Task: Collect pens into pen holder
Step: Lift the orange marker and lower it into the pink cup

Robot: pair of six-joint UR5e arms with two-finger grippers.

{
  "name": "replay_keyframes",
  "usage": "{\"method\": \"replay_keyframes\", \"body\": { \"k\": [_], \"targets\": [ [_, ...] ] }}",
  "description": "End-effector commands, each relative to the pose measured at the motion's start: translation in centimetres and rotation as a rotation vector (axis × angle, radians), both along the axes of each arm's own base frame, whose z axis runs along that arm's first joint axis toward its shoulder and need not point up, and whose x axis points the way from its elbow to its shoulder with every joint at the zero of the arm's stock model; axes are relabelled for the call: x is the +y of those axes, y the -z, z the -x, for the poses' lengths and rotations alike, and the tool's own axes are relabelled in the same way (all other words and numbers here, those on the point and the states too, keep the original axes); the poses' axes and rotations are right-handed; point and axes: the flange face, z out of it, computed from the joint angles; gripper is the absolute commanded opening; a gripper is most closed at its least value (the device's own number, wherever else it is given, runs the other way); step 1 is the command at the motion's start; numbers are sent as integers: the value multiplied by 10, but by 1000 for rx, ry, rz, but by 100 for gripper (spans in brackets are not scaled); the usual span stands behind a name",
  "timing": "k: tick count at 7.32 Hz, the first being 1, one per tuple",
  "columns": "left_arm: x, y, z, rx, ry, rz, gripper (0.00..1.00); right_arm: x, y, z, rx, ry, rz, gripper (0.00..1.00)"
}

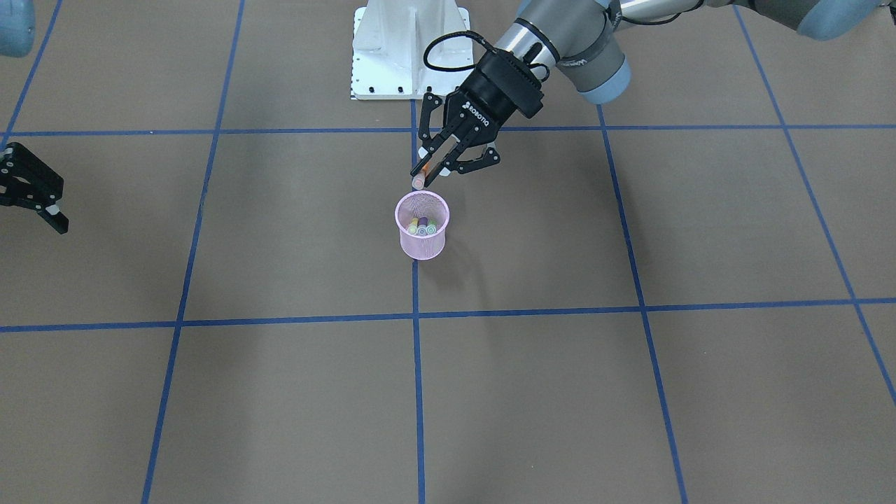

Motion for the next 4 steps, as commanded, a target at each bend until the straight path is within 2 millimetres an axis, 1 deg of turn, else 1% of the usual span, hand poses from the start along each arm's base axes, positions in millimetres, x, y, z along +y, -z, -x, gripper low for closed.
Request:
{"method": "replay_keyframes", "body": {
  "k": [1,2,4],
  "targets": [
    [-1,-21,-16,-25,54,-51,0,0,1,0,-1,0,-2,99],
    [-7,-35,-24,-32,81,-48,0,0,1,0,-1,0,-3,99],
    [-12,-48,-33,-58,96,-41,0,0,2,0,-2,0,-5,99]
  ]
}}
